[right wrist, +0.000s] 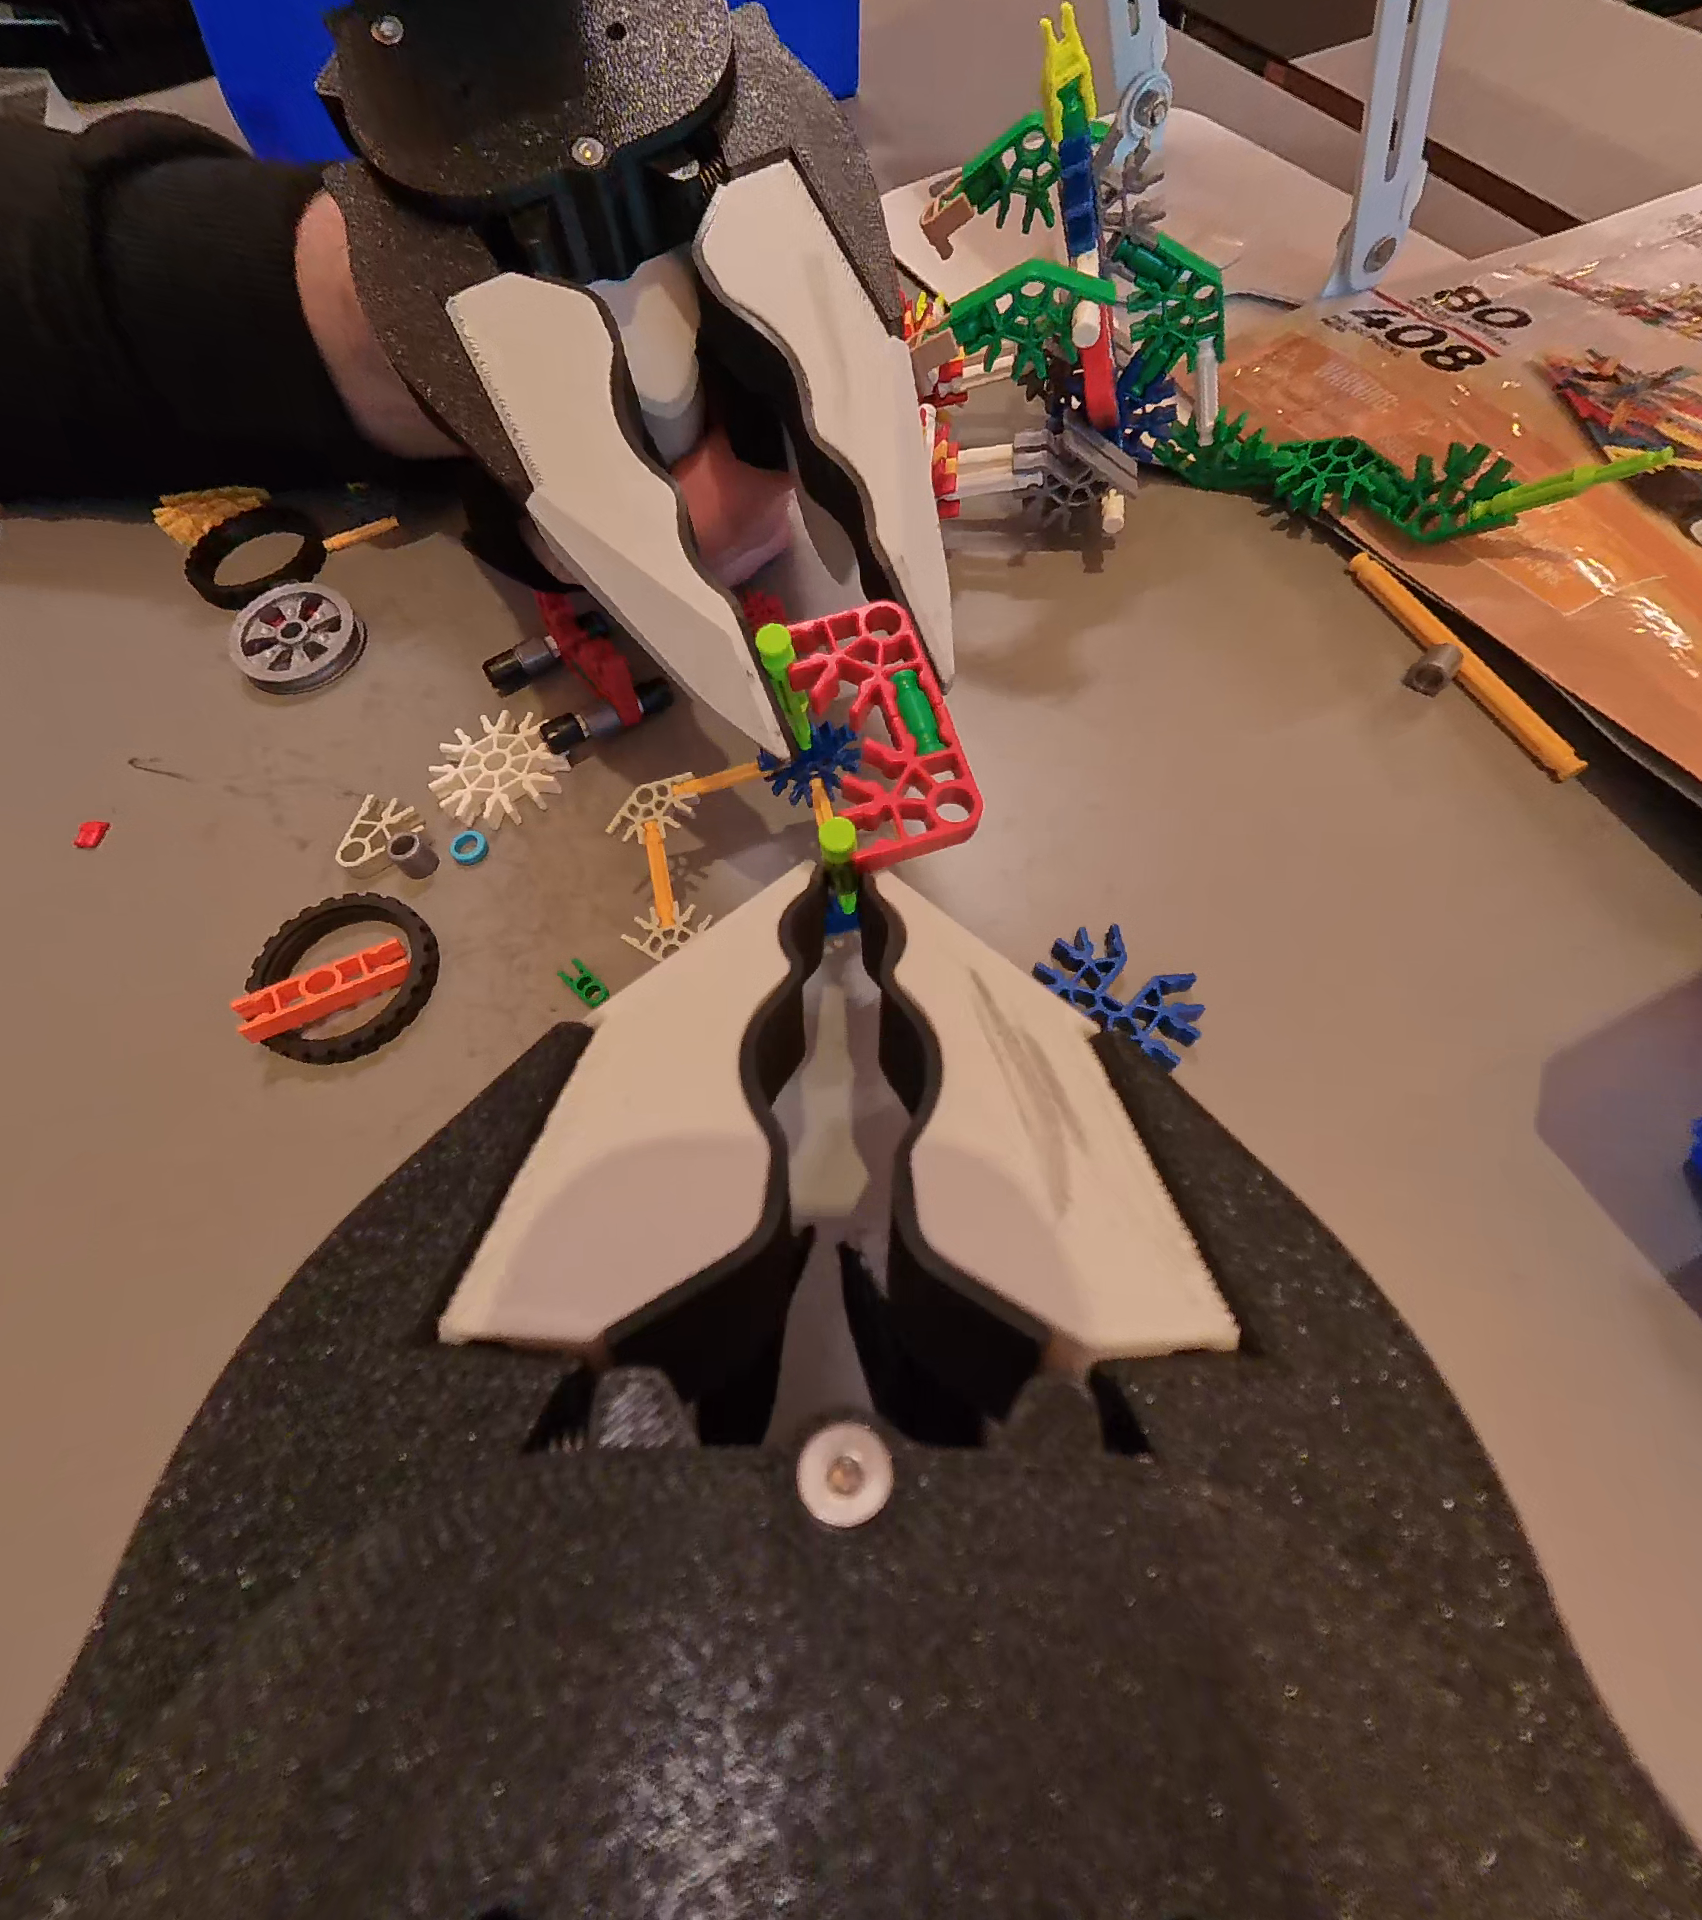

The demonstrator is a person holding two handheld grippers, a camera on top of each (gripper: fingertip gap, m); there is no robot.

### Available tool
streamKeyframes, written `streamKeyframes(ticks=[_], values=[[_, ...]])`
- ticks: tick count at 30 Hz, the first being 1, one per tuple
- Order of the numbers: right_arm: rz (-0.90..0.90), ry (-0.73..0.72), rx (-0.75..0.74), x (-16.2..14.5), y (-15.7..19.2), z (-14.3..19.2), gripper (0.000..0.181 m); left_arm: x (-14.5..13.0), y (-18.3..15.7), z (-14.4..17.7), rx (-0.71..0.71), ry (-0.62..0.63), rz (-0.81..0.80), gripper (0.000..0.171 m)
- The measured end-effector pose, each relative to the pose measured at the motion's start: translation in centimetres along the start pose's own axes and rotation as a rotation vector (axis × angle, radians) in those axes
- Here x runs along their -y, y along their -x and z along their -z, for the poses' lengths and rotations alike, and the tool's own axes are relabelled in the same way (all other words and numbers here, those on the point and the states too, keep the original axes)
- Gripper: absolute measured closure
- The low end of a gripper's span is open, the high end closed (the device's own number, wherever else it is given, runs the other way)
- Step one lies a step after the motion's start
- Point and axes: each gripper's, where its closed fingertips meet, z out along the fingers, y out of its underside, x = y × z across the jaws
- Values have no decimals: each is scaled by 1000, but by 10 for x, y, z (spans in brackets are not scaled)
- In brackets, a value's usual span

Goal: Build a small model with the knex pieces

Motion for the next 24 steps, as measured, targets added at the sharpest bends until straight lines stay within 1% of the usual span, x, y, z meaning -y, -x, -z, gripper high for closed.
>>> streamKeyframes(ticks=[5, 7, 9, 11, 17, 24], values=[[7, -4, -20, 1, -2, 1, 175, -2, 2, 1, 8, 10, -10, 146], [2, -3, -44, 0, -7, 3, 159, -2, 3, 2, 9, 10, -8, 146], [6, -23, -62, 4, -9, 5, 155, -1, 4, 3, 5, 2, -2, 146], [18, -49, -58, 9, -7, 6, 154, -2, 4, 5, -3, 1, -4, 146], [29, -60, -42, 11, -4, 2, 154, 0, -4, 4, -43, -8, -16, 146], [48, -111, -32, 21, 1, 3, 149, 5, -8, 8, -92, -46, 10, 146]])
